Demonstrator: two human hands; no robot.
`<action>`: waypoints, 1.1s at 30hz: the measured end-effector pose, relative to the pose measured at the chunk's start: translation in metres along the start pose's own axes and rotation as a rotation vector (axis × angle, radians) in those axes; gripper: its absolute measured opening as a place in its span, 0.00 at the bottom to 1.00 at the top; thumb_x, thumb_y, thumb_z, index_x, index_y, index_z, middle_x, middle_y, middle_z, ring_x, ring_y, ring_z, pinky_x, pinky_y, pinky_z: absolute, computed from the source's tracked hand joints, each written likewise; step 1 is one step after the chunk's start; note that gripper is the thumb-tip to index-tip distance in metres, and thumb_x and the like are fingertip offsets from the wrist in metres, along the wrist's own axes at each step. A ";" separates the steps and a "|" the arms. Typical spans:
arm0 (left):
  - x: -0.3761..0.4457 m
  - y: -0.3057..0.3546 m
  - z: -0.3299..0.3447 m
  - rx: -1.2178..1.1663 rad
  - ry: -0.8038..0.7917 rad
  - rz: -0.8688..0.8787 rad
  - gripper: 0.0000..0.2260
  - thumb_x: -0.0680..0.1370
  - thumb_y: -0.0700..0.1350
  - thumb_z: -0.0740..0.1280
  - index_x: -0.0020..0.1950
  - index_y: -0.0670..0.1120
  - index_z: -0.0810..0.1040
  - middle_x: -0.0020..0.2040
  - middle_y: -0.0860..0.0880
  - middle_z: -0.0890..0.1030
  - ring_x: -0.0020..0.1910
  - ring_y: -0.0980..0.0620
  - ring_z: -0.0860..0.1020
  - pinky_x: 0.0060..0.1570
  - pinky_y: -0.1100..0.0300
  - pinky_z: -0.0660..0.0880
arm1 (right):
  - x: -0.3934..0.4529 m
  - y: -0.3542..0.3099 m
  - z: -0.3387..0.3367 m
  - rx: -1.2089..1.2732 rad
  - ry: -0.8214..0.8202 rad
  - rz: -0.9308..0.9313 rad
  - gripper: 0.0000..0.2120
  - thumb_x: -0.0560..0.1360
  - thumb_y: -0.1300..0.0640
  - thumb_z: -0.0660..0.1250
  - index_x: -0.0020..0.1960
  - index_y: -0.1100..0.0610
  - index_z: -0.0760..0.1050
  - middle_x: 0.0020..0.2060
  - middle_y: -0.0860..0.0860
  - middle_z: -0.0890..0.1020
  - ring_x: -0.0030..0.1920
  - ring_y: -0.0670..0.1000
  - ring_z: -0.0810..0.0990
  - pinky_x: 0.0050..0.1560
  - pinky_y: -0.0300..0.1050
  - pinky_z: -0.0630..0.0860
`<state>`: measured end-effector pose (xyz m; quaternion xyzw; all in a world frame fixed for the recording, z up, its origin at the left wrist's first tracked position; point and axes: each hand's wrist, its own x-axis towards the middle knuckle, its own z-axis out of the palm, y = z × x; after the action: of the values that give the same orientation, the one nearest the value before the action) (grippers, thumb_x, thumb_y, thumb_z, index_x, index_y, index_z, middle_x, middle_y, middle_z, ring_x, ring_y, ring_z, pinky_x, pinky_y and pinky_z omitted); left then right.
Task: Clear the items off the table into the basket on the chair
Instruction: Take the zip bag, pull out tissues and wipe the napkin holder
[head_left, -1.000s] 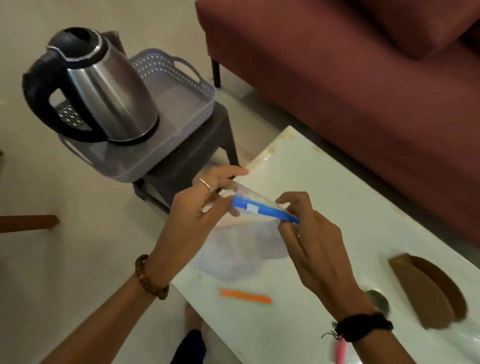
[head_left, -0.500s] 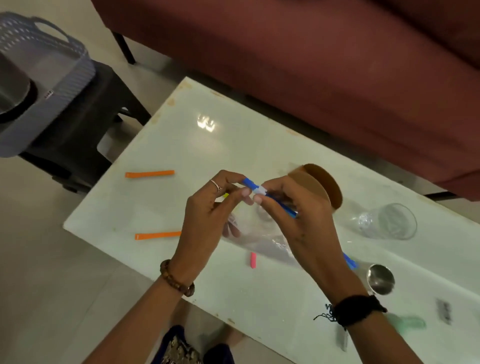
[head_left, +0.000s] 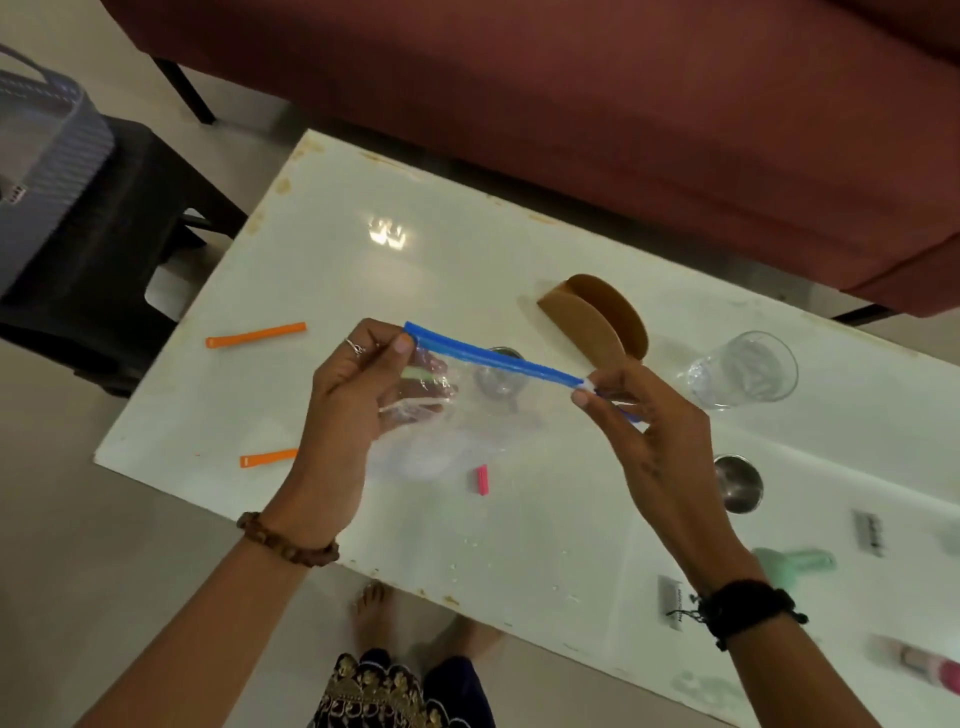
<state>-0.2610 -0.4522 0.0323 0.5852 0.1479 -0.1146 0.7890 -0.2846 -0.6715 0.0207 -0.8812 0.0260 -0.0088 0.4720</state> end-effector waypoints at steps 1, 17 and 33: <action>-0.001 0.000 -0.004 -0.036 -0.082 -0.113 0.15 0.72 0.56 0.59 0.36 0.50 0.80 0.36 0.49 0.84 0.33 0.49 0.83 0.34 0.60 0.81 | -0.002 0.001 0.001 0.018 0.003 0.005 0.02 0.75 0.52 0.66 0.45 0.46 0.73 0.41 0.37 0.79 0.45 0.38 0.78 0.47 0.24 0.69; -0.010 0.009 -0.008 0.640 -0.404 -0.251 0.05 0.71 0.40 0.72 0.35 0.47 0.81 0.26 0.55 0.80 0.25 0.58 0.78 0.28 0.68 0.76 | -0.019 -0.020 0.018 -0.559 -0.086 -0.081 0.07 0.76 0.55 0.65 0.51 0.56 0.79 0.56 0.57 0.78 0.56 0.58 0.77 0.50 0.47 0.69; -0.041 0.004 -0.046 0.454 -0.084 -0.316 0.08 0.76 0.39 0.64 0.39 0.45 0.80 0.31 0.49 0.80 0.25 0.57 0.79 0.27 0.65 0.78 | -0.064 -0.075 0.103 0.422 -0.058 0.432 0.21 0.73 0.65 0.67 0.60 0.49 0.64 0.43 0.52 0.82 0.40 0.42 0.82 0.41 0.29 0.77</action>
<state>-0.3024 -0.4065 0.0384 0.7114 0.1752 -0.2904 0.6156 -0.3415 -0.5408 0.0263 -0.7375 0.1969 0.1118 0.6363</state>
